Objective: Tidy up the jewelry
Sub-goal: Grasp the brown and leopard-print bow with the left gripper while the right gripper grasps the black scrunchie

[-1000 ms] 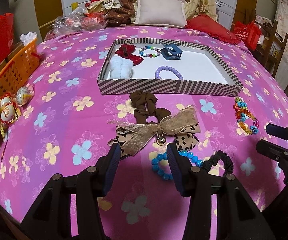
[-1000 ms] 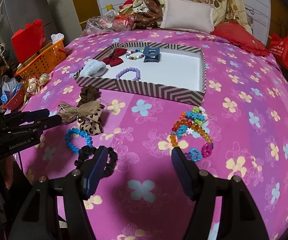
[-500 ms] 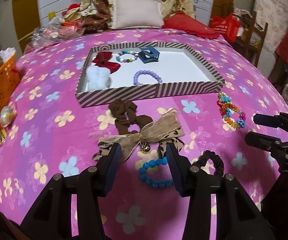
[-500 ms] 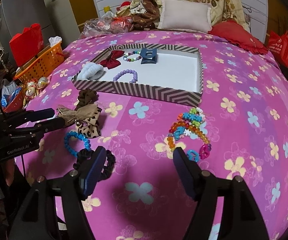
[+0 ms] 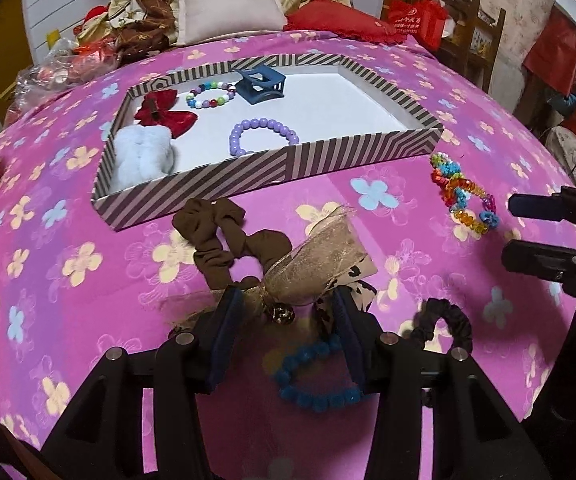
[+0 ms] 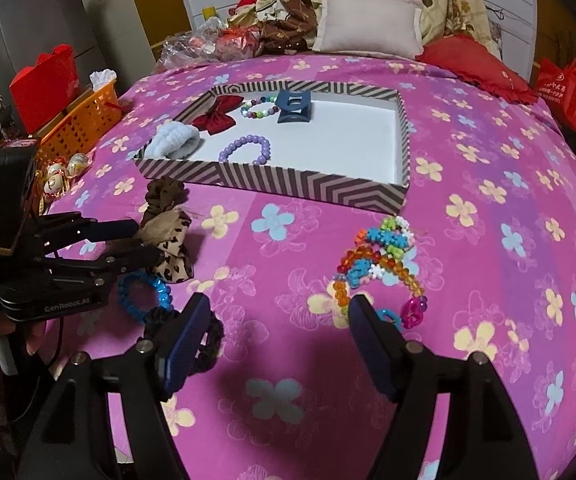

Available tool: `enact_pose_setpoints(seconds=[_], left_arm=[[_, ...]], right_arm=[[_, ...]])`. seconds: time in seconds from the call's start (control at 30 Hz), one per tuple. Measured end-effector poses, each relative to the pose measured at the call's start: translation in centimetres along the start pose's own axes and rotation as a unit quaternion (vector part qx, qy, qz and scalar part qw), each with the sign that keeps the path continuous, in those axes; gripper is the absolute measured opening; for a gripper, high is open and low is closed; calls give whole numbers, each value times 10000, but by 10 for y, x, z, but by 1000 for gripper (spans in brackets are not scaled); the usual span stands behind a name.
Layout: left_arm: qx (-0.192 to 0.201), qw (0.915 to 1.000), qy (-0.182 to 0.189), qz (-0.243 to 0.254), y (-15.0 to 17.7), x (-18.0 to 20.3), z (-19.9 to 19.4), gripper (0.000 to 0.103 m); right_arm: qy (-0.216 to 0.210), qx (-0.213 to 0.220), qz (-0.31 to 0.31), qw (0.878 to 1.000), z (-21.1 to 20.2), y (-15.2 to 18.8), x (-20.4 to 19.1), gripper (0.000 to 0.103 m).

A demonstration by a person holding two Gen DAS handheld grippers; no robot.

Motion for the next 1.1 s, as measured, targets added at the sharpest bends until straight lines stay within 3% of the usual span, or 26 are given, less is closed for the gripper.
enact_pose_setpoints(seconds=[0.07,0.17,0.43,0.5,0.6,0.77,0.93,1.1], left_arm=[[21,10000,-21,-40,-1,-2,1,12],[82,9998,65,-193,-1,-8,-1,0],[216,9997,114,17,-1,-1,-16,0],[228,9997,45,122,-4,2,-20,13],[190,9992,14,353,-7,7,-18,24],[-57,9979,-39,650,-10,14,-2,25],[-130,9972,-91,736,-15,15,11,27],[-185,9982,37,566,-21,12,19,26]], right_arm=[[14,-28,3,10000,3,-1,-1,75],[33,-92,-17,10000,8,0,-3,75],[21,-77,-58,10000,9,0,-7,75],[1,-58,-12,10000,7,-1,-5,75],[-3,-37,41,10000,4,-2,-1,76],[-65,-146,-40,9999,2,3,-1,79],[-458,-511,-134,9976,8,14,-8,79],[-319,-610,-385,9969,21,25,-22,78]])
Point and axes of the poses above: each gripper's, at about its wrist camera, not at the fingertips, and z roughly the way its jaws point, x to its right, y to its underside, the point moved 2 cm from there along z, roughly the way its jaws point, and after that the axes turned 7 degrees about z, right-handed, at the moved point
